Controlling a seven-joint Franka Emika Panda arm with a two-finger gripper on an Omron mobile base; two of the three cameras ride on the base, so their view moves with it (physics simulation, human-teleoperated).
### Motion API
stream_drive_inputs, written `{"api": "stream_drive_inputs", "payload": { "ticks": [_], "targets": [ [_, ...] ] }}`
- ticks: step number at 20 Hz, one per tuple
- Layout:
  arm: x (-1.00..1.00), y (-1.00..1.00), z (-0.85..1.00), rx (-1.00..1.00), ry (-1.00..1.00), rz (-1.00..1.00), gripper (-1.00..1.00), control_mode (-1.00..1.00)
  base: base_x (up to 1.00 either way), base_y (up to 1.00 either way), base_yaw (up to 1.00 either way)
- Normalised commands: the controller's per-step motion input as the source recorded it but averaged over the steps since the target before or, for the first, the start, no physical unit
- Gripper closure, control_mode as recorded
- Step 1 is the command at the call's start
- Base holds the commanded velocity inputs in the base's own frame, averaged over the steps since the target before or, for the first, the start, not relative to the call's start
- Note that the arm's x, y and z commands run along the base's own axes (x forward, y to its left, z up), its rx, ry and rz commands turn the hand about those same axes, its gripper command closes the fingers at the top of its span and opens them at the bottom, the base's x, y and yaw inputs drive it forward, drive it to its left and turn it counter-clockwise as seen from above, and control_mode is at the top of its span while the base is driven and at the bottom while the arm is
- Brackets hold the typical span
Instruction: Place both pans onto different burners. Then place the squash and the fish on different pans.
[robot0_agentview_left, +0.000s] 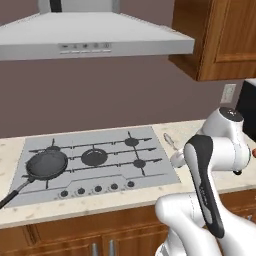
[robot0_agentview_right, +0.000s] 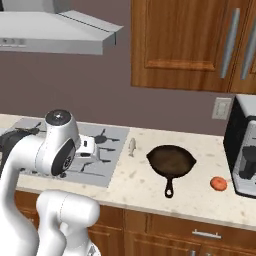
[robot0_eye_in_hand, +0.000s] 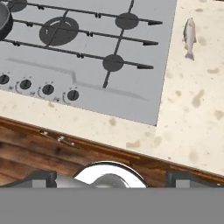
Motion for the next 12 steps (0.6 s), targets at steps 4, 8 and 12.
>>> {"api": "stream_drive_inputs", "payload": {
  "ticks": [4, 8, 12],
  "targets": [
    [0.00, 0.00, 0.00, 0.00, 0.00, 0.00, -1.00, 1.00, -0.02, -0.92, 0.00],
    [0.00, 0.00, 0.00, 0.00, 0.00, 0.00, -1.00, 1.00, 0.00, -0.83, 0.00],
    [0.00, 0.00, 0.00, 0.00, 0.00, 0.00, -1.00, 1.00, 0.00, -0.41, 0.00]
  ]
}}
